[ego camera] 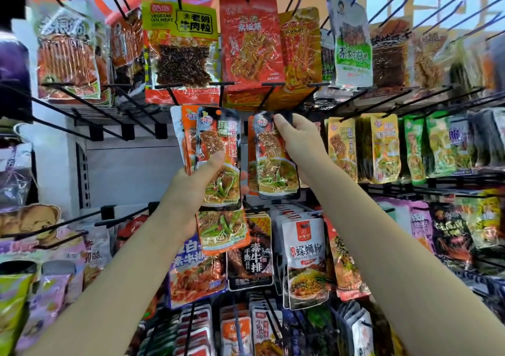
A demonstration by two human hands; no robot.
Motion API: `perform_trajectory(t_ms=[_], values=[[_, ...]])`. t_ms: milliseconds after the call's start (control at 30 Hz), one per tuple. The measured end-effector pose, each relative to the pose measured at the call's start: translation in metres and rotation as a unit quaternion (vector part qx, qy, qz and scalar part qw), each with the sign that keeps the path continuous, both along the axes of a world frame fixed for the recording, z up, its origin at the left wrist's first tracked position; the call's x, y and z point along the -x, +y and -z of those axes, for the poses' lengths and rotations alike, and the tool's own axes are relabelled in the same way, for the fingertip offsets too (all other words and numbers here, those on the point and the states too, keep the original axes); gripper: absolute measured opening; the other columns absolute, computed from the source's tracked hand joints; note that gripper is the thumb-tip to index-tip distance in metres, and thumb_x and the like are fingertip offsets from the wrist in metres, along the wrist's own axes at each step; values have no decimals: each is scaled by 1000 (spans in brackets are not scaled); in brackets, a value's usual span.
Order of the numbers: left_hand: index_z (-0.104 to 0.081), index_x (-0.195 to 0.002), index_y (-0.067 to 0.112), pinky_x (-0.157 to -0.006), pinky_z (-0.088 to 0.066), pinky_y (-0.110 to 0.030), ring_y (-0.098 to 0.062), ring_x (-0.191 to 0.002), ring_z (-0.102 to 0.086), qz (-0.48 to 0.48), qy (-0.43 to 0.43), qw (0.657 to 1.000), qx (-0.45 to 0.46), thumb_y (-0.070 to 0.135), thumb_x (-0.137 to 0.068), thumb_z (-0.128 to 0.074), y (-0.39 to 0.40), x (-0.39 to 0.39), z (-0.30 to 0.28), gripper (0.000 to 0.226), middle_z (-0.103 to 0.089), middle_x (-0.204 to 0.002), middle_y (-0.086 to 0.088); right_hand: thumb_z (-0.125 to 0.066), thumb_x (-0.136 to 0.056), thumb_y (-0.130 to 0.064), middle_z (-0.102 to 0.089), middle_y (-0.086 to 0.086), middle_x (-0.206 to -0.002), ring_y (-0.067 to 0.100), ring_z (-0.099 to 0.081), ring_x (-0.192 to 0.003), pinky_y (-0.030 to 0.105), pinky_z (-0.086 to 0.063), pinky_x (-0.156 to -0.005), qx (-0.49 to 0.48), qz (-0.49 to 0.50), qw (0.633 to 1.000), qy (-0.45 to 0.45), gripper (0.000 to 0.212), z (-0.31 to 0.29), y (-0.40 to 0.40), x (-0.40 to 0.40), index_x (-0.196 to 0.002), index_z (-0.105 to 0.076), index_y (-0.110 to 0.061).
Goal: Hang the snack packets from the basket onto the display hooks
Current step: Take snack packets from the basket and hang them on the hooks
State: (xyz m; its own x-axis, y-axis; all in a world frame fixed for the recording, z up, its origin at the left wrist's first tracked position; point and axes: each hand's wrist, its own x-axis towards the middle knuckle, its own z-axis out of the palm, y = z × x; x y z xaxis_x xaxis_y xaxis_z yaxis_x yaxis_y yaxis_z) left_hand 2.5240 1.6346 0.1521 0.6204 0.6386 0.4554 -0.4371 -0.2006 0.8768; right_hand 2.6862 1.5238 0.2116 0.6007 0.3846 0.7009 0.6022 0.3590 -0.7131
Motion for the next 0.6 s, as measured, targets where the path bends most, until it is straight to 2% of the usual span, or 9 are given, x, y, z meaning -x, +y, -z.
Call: perform_trajectory(t_ms=[67, 167, 200, 300, 333, 400, 467, 533, 600], values=[[-60, -128, 10, -99, -50, -61, -39, -112, -67, -3, -5, 1000, -8, 69, -56, -89, -4, 2, 0, 98, -73, -119, -13, -52, -102, -41, -44, 9, -83, 20, -45, -75, 34, -35, -70, -5, 2, 1000, -5, 38, -2, 1, -2, -89, -54, -6], [-68, -111, 4, -72, -62, -43, -33, -88, -76, 9, -14, 1000, -16, 43, -86, -72, -17, 5, -2, 46, -77, -102, -16, -54, -101, -43, -47, 8, -89, 19, -46, -82, 35, -35, -72, -20, 10, 1000, -13, 41, -4, 2, -3, -96, -56, -3], [-69, -109, 5, -73, -62, -44, -32, -88, -76, 13, -14, 1000, -18, 42, -88, -71, -16, 4, -2, 43, -77, -102, -16, -54, -100, -44, -50, 9, -92, 21, -48, -85, 35, -37, -74, -23, 14, 1000, -12, 37, -5, 0, -1, -97, -57, -7], [-71, -116, 15, -101, -48, -61, -36, -110, -69, 9, -21, 999, -25, 62, -62, -88, -13, -1, -3, 74, -75, -112, -12, -54, -103, -36, -62, 22, -99, 24, -54, -86, 35, -41, -75, -69, 35, 997, 2, 33, -4, -13, 0, -105, -63, -5], [-70, -118, 17, -103, -45, -63, -36, -113, -68, 7, -27, 999, -27, 65, -56, -89, -13, -5, -4, 81, -75, -114, -11, -54, -103, -35, -63, 23, -104, 23, -56, -88, 35, -43, -78, -87, 44, 995, 9, 33, -3, -18, -3, -110, -64, -4], [-69, -121, 21, -104, -43, -64, -37, -118, -64, -5, -27, 999, -30, 70, -47, -91, -11, -13, -6, 91, -74, -118, -8, -52, -104, -34, -59, 25, -129, 30, -59, -109, 42, -50, -93, -102, 59, 992, 40, 41, -2, -29, -11, -131, -58, -4], [-68, -122, 23, -105, -42, -64, -38, -121, -61, -8, -29, 999, -35, 70, -39, -94, -17, -20, -8, 99, -73, -121, -5, -51, -105, -33, -52, 27, -138, 38, -55, -119, 50, -46, -102, -97, 59, 992, 51, 47, -1, -38, -19, -134, -50, 5], [-70, -119, 20, -105, -44, -62, -37, -118, -64, 1, -28, 999, -43, 60, -42, -96, -26, -26, -11, 91, -74, -117, -5, -52, -105, -34, -61, 25, -124, 31, -60, -102, 44, -47, -90, -92, 67, 992, 47, 40, -3, -41, -26, -125, -57, 0], [-76, -106, 19, -102, -49, -58, -32, -106, -70, 8, -28, 998, -55, 46, -55, -91, -34, -32, -11, 59, -78, -104, -4, -53, -104, -33, -65, 16, -114, 27, -61, -97, 42, -46, -86, -83, 75, 993, 44, 35, -5, -43, -30, -122, -62, -4]])
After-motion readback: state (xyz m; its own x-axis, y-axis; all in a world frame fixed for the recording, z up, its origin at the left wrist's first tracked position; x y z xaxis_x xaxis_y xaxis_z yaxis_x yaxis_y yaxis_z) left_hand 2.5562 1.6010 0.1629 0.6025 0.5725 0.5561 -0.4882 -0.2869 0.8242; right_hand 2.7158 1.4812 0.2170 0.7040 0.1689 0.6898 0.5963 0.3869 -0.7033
